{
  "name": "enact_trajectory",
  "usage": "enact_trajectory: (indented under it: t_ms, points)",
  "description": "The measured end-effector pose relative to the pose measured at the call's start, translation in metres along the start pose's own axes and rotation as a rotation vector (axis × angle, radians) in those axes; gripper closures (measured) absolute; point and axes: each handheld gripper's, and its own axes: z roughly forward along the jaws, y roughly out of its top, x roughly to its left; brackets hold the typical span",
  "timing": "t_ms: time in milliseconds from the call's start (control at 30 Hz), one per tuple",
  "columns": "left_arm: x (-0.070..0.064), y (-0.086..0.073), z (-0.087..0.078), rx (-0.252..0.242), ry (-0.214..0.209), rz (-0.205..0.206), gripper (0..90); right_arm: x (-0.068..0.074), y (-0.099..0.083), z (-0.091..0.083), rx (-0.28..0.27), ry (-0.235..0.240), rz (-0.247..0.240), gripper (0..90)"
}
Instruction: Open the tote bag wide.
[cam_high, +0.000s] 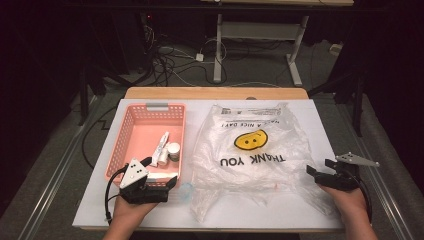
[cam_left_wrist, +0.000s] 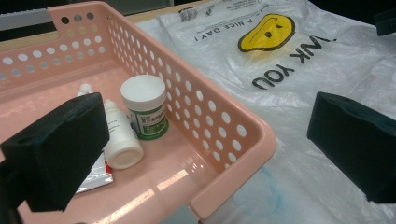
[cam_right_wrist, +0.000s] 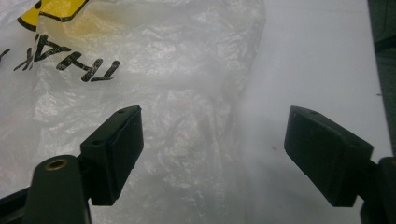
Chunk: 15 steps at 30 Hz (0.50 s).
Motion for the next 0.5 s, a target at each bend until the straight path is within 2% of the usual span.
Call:
enact_trajectory:
  t_ms: [300, 367, 467, 500]
  points:
    - [-0.0024, 0.0032, -0.0011, 0.02, -0.01, 0.012, 0.0, 0.0024, -0.0005, 0.0049, 0.049, 0.013, -0.001, 28.1]
    - [-0.004, 0.0039, -0.0017, 0.023, 0.005, 0.019, 0.0, 0.0027, -0.0011, 0.0058, 0.054, 0.029, -0.009, 33.5]
    - [-0.0048, 0.0033, -0.0017, 0.025, 0.003, 0.028, 0.0, 0.0036, -0.0015, 0.0061, 0.062, 0.038, -0.012, 41.9]
    - [-0.0044, 0.0031, -0.0015, 0.031, -0.006, 0.025, 0.0, 0.0036, -0.0015, 0.0061, 0.062, 0.038, -0.012, 41.9]
